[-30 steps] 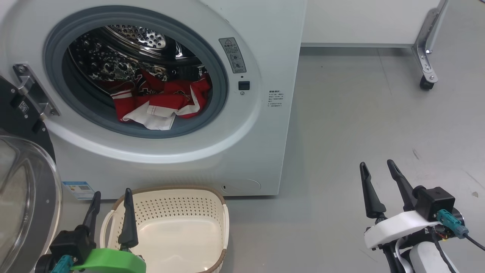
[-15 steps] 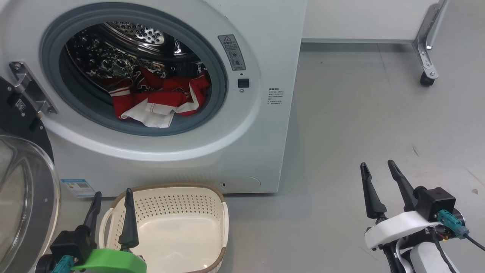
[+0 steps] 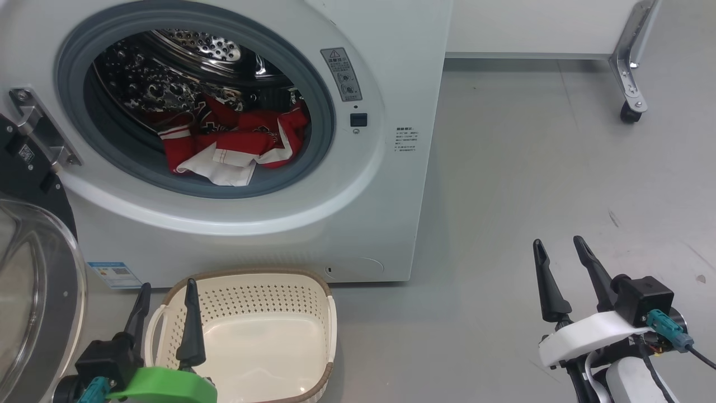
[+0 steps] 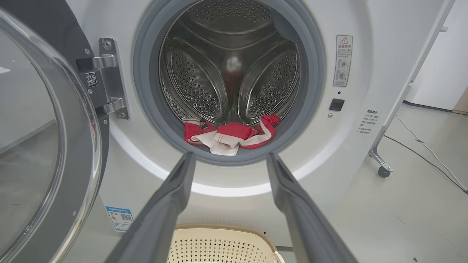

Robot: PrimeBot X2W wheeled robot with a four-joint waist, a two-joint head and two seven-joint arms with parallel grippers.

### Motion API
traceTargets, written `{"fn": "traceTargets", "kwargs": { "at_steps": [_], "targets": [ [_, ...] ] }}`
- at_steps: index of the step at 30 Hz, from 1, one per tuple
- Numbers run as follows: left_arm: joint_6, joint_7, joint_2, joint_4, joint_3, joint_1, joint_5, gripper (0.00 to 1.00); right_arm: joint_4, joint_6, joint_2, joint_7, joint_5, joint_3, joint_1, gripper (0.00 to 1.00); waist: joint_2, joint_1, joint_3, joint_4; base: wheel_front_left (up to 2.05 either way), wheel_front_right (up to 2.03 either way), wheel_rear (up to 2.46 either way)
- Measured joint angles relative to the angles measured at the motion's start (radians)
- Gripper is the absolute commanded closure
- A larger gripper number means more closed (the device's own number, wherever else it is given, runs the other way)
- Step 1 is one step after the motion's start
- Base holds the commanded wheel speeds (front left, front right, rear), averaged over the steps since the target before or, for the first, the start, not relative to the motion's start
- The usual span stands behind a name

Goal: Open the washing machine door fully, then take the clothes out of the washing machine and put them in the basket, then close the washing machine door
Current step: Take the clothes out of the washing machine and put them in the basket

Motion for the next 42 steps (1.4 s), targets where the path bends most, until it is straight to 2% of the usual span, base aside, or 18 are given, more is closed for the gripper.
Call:
{"fn": "traceTargets", "kwargs": {
  "at_steps": [10, 21, 24, 32, 42],
  "targets": [
    [0.007, 0.000, 0.001, -0.007, 0.006, 0.000, 0.004, 0.00, -0.019, 0.000, -0.001, 0.000, -0.001, 0.003, -0.001, 0.00, 0.0000, 0.0000, 0.032, -0.002, 0.00, 0.00, 0.00],
    [0.064, 0.011, 0.045, -0.032, 0.018, -0.024, 0.081, 0.00, -0.046, 0.000, -0.007, 0.000, -0.001, 0.011, -0.014, 0.00, 0.0000, 0.0000, 0.138, -0.027, 0.00, 0.00, 0.00],
    [0.076, 0.027, 0.072, -0.037, 0.017, -0.062, 0.130, 0.00, -0.052, 0.000, -0.007, 0.000, -0.001, 0.015, -0.020, 0.00, 0.0000, 0.0000, 0.175, -0.040, 0.00, 0.00, 0.00],
    [0.095, 0.094, 0.132, -0.055, 0.062, -0.210, 0.170, 0.00, -0.074, 0.000, -0.006, 0.000, 0.000, 0.032, -0.070, 0.00, 0.0000, 0.0000, 0.280, -0.086, 0.00, 0.00, 0.00],
    [0.111, 0.257, 0.230, -0.006, 0.125, -0.448, 0.220, 0.00, -0.100, 0.000, 0.000, 0.000, 0.019, 0.064, -0.153, 0.00, 0.0000, 0.0000, 0.413, -0.160, 0.00, 0.00, 0.00]
  ]
}}
